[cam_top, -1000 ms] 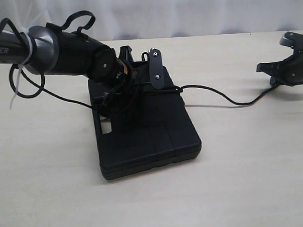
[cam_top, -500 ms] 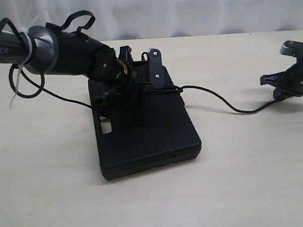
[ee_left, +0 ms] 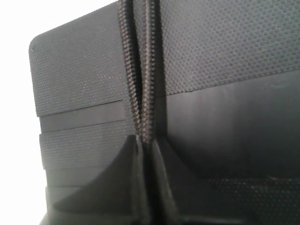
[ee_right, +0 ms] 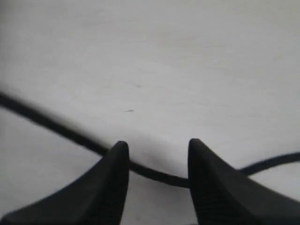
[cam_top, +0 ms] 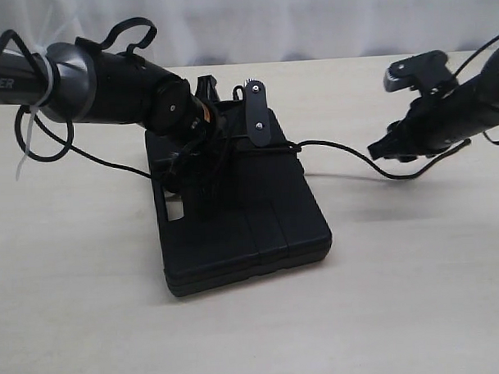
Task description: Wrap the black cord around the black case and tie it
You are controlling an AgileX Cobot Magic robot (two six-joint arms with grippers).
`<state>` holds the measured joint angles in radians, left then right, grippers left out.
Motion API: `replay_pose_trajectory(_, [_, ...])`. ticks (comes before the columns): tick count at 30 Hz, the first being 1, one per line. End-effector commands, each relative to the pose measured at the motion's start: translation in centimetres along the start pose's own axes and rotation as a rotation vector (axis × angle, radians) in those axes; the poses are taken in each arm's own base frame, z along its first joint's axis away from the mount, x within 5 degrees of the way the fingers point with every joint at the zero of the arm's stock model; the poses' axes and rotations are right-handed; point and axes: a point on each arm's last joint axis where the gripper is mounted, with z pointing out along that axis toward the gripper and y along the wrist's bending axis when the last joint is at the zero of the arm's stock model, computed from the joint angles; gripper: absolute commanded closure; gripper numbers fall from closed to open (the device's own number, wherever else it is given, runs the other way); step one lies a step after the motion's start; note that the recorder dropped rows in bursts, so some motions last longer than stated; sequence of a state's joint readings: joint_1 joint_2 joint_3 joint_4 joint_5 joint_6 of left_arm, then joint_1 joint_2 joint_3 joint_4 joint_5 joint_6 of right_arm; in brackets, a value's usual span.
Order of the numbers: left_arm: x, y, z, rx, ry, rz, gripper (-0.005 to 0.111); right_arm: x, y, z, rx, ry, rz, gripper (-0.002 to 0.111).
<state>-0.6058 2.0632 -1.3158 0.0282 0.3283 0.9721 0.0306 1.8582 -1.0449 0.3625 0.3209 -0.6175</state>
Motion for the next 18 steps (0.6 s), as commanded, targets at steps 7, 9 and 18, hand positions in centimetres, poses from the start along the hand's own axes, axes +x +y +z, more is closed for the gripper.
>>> replay_pose_trajectory(7, [0.8, -1.0, 0.7, 0.063, 0.04, -0.022, 0.107, -0.6, 3.5, 0.1, -0.039, -0.017, -0.197, 0.054])
replay_pose_trajectory(9, [0.8, -0.9, 0.7, 0.06, 0.038, -0.022, 0.107, -0.6, 3.4, 0.7, -0.021, -0.032, -0.195, 0.054])
replay_pose_trajectory(18, [0.8, -0.9, 0.7, 0.058, 0.034, -0.029, 0.107, 0.3, 2.8, 4.1, 0.034, -0.044, -0.185, 0.092])
